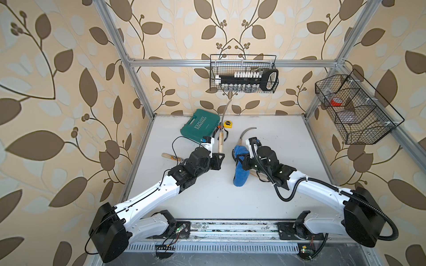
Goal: Wipe small sickles with rags
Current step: Wipe the small sickle.
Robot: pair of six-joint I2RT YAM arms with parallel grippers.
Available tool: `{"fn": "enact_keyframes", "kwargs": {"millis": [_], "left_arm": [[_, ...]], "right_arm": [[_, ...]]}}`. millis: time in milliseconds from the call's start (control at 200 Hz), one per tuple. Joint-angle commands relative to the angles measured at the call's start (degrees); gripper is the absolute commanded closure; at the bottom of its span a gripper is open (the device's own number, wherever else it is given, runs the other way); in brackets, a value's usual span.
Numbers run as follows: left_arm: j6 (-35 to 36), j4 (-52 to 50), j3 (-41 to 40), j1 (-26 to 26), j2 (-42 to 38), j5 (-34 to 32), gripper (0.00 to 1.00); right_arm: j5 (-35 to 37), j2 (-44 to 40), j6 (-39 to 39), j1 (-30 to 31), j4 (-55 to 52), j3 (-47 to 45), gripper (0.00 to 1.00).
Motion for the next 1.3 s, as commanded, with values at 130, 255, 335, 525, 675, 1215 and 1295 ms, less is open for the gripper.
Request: {"fn": "enact_keyframes", "kwargs": {"millis": [130,255,335,525,675,1215,1295], "left_arm": [[9.2,8.3,2.8,0.0,4.9,3.4,1.00],[11.1,13.7,0.6,0.0,6.3,5.3,1.00],[12.3,16.3,-1.1,0.0,6.3,4.5,1.00],[12.6,18.8,-4.5,0.0,3.0,4.6,1.00],[9.9,18.4,-6.2,0.0,0.2,5.9,1.00],[8.0,19.8,-8.9,0.0,-2.3,6.5,1.00],[7.9,20.6,-9.8,-0.1,-3.4,6.6,1.00]], "right_arm": [[-19.3,3.6,2.9,2.0,12.1,-0.7,1.00],[-21.0,6.2,3.6,4.2,15.8,0.1,1.00],[-23.3,7.8,5.0,4.4,19.0,0.0,1.00],[-24.2,7.1,6.5,4.7,24.2,-2.6,1.00],[-20.1,5.7,6.7,4.8,26.4,-3.7,1.00],[-16.3,4.7,3.0,8.1,22.3,1.3,1.00],[-16.3,5.1,2.7,8.2,22.4,1.1,1.00]]}}
